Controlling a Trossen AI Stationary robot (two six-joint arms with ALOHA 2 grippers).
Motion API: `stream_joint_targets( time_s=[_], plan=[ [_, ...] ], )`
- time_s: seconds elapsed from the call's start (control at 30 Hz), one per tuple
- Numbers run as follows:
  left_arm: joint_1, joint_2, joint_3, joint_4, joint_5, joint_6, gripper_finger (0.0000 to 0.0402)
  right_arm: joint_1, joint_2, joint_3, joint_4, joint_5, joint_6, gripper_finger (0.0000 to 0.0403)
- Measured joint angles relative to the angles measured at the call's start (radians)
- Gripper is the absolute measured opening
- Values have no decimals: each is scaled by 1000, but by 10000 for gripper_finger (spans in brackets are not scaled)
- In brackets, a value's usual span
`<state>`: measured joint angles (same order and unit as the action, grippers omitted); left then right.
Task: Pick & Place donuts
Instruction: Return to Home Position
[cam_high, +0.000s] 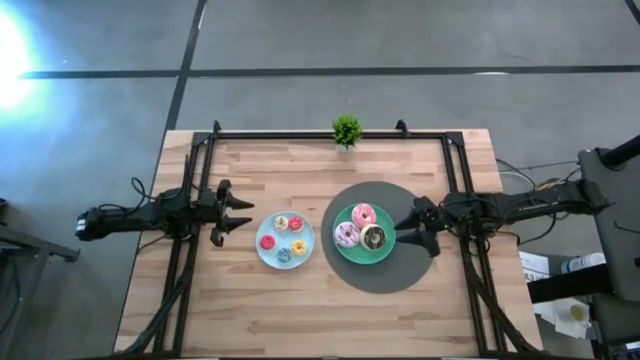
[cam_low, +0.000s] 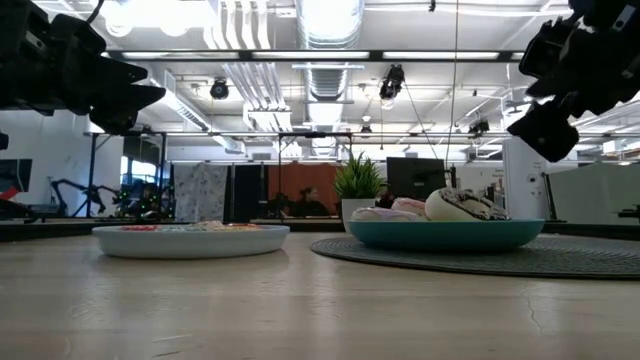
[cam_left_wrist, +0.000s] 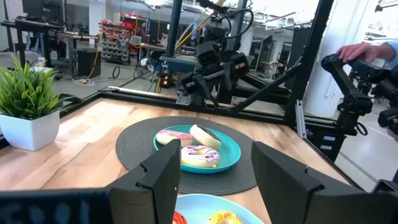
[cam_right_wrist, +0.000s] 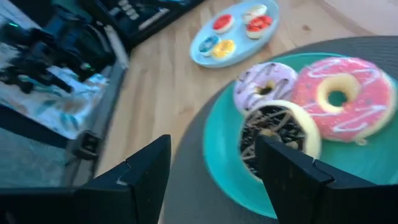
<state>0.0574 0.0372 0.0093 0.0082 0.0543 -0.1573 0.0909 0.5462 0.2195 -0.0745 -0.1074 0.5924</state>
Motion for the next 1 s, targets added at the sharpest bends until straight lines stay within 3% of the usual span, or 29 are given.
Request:
stream_joint_targets(
  time_s=[0.2, 0.53, 0.83, 1.0],
  plan=[
    [0, 0, 0, 2, 0, 0, 171, -7, -123, -3, 5, -24, 25, 224],
    [0, 0, -1, 14, 3, 0, 171, -67, -387, -82, 161, 64, -478, 224],
    [0, 0, -1, 16, 3, 0, 171, -68, -535, -211, 171, 66, -533, 224],
    [0, 0, -1, 17, 2, 0, 171, -67, -547, -211, 145, 66, -592, 224]
  ],
)
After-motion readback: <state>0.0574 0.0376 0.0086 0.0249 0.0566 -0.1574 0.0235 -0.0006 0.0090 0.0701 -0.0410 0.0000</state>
